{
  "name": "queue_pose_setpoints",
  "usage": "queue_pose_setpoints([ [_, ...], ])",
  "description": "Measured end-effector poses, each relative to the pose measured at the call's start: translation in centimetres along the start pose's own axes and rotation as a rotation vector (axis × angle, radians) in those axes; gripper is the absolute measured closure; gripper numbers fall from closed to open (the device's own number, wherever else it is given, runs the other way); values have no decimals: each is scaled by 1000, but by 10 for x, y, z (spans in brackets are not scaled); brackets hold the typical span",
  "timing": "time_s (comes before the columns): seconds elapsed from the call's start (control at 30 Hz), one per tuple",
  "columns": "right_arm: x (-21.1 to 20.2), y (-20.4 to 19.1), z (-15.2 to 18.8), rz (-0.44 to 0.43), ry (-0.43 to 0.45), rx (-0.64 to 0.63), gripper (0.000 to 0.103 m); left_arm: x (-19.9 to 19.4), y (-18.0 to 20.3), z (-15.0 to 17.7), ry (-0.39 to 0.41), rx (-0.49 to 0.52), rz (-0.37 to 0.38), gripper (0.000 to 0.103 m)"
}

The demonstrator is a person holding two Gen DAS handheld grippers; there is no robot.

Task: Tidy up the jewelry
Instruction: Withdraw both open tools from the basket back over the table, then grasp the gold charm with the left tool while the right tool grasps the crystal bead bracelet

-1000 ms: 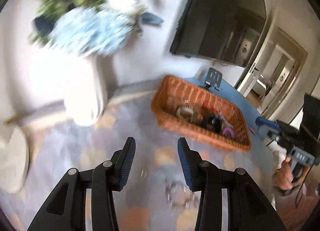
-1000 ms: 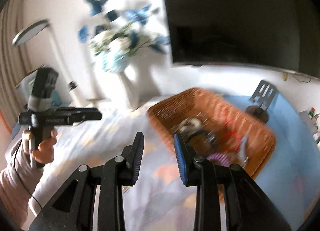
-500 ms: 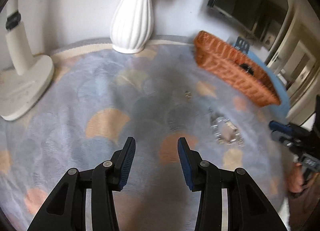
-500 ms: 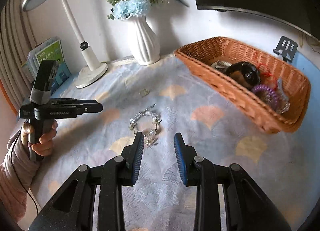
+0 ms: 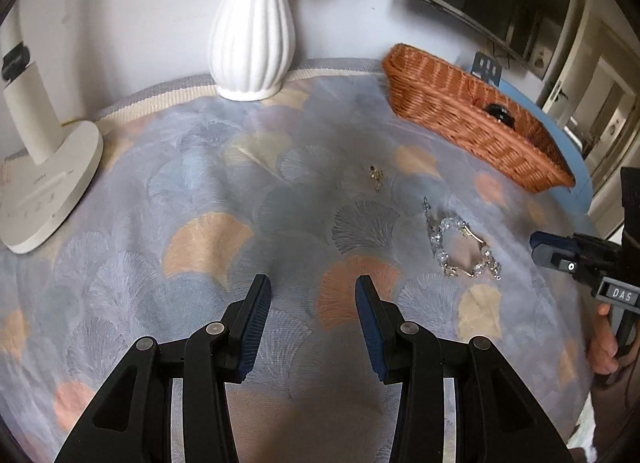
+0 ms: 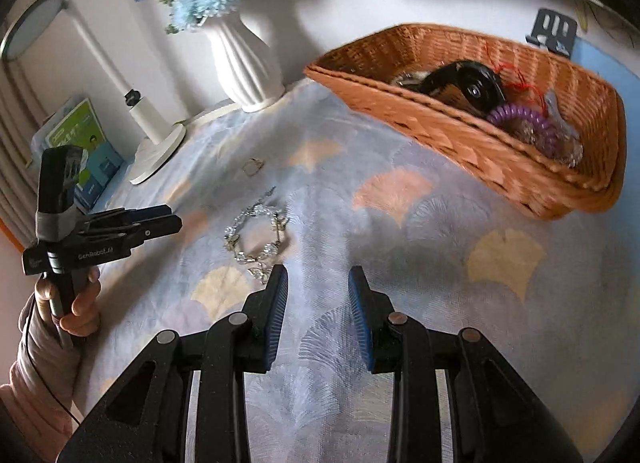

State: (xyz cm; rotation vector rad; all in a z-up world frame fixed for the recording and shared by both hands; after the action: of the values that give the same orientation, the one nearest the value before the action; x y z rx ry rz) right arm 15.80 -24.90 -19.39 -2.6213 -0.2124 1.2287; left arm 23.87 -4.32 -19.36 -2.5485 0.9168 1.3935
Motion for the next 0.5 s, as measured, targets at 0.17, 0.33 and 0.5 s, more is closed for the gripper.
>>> queue_pose_setpoints([
  [0.17,6,-5,1,44,-79,-37,69,0,24,-24,-25,83,25,58],
  [0.33,5,-38,-24,-1,-75,-204,69,19,40,-59,-26,146,73,58],
  [0.5,25,-50,-46,-16,-62,-317,69,54,37,-70,-73,145,100,58],
])
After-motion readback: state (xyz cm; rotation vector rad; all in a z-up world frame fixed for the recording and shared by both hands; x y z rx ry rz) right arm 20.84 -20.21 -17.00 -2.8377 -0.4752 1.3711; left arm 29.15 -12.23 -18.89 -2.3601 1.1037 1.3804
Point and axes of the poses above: each gripper's, at about its wrist camera, not at the fingertips, and x roughly the way its jaws point, y to its right, z to its underside, the point moved 9 cm from there along x, roughly the way its jaws point, and after that the axes turned 4 degrees about z, right-handed, at the moved point
